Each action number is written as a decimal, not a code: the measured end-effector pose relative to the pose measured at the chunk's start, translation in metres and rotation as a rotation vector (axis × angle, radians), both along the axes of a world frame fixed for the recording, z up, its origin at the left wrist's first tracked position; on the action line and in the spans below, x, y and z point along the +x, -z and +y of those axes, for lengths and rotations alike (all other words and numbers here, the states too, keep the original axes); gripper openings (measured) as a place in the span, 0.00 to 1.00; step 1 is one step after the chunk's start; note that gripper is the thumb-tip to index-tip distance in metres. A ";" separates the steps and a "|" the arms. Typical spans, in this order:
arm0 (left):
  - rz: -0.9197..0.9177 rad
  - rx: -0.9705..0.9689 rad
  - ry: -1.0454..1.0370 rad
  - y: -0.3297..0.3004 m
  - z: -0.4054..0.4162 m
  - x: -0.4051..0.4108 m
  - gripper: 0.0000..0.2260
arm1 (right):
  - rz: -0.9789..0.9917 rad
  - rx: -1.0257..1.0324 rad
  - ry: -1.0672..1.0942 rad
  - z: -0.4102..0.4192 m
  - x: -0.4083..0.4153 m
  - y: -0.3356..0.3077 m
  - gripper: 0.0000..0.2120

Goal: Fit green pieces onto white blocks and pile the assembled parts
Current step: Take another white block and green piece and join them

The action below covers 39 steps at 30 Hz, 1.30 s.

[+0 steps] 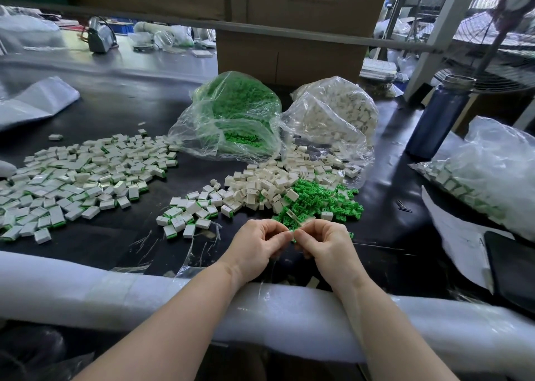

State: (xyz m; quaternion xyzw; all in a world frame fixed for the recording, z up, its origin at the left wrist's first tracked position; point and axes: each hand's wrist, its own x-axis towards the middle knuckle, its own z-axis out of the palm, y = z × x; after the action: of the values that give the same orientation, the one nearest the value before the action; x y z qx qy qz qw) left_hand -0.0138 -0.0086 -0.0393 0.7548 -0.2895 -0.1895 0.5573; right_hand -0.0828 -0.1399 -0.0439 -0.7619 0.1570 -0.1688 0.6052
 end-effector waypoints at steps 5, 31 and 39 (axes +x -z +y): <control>-0.023 -0.003 -0.013 0.001 -0.001 -0.001 0.06 | -0.038 0.035 -0.011 0.000 -0.001 0.001 0.05; -0.015 -0.024 -0.042 0.000 -0.004 -0.001 0.05 | -0.103 0.035 -0.036 0.001 -0.001 -0.003 0.03; -0.074 -0.041 0.005 -0.007 -0.003 -0.006 0.04 | -0.038 0.015 -0.183 0.006 -0.001 -0.007 0.13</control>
State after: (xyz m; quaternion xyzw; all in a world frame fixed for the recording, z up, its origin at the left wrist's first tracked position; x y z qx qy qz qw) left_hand -0.0201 -0.0118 -0.0318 0.7490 -0.3156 -0.1566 0.5611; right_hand -0.0833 -0.1334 -0.0367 -0.7652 0.0765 -0.1261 0.6266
